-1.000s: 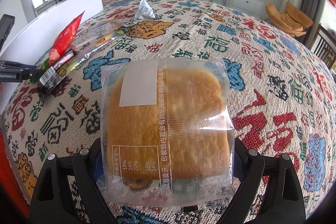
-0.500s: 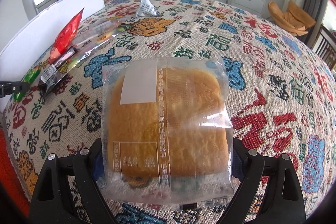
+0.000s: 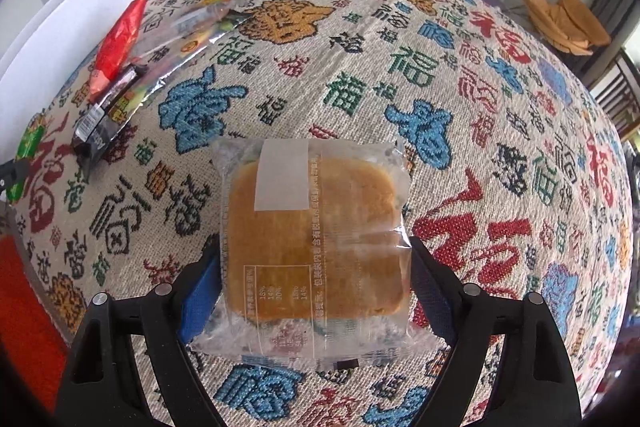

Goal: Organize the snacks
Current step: 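Grasp the green sausage stick with the left gripper while the right gripper carries the bread toward the box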

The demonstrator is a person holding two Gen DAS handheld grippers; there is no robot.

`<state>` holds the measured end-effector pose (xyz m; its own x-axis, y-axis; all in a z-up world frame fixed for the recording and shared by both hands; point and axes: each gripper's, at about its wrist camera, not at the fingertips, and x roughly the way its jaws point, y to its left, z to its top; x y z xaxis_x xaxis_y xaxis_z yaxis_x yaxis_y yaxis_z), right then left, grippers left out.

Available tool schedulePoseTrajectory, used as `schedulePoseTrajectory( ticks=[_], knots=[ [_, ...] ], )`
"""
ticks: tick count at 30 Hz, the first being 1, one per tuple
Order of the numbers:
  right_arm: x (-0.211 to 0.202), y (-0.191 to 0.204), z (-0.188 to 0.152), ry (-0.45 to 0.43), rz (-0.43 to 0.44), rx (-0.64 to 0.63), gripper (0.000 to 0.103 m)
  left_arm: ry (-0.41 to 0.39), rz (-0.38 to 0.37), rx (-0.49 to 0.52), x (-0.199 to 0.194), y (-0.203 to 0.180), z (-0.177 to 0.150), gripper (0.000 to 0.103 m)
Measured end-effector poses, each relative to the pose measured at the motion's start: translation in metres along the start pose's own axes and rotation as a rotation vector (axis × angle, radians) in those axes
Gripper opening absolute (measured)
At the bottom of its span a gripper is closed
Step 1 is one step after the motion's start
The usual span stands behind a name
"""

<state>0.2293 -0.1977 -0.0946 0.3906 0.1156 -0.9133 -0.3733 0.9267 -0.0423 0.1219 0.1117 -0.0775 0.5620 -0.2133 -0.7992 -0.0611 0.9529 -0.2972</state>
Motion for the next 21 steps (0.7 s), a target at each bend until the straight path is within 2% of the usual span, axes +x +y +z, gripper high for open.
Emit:
schedulePoseTrajectory(
  ticks=[5, 8, 10, 15, 18, 20, 21],
  knots=[
    [-0.031, 0.003, 0.011, -0.077, 0.069, 0.041, 0.071, -0.067, -0.088, -0.031, -0.038, -0.005, 0.009, 0.023],
    [-0.062, 0.028, 0.035, -0.161, 0.163, 0.032, 0.071, -0.129, -0.122, -0.065, -0.071, 0.004, 0.027, 0.023],
    [-0.082, 0.057, 0.06, -0.217, 0.238, 0.007, 0.071, -0.162, -0.104, -0.088, -0.091, 0.019, 0.042, 0.023],
    [-0.117, 0.162, 0.129, -0.31, 0.44, -0.094, 0.071, -0.222, 0.093, -0.144, -0.125, 0.086, 0.076, 0.023],
    [-0.124, 0.235, 0.164, -0.334, 0.533, -0.158, 0.071, -0.223, 0.254, -0.186, -0.127, 0.128, 0.084, 0.023],
    [-0.119, 0.277, 0.179, -0.345, 0.58, -0.186, 0.074, -0.217, 0.351, -0.229, -0.123, 0.15, 0.084, 0.037],
    [-0.114, 0.296, 0.186, -0.341, 0.597, -0.2, 0.074, -0.209, 0.381, -0.255, -0.121, 0.159, 0.082, 0.063]
  ],
)
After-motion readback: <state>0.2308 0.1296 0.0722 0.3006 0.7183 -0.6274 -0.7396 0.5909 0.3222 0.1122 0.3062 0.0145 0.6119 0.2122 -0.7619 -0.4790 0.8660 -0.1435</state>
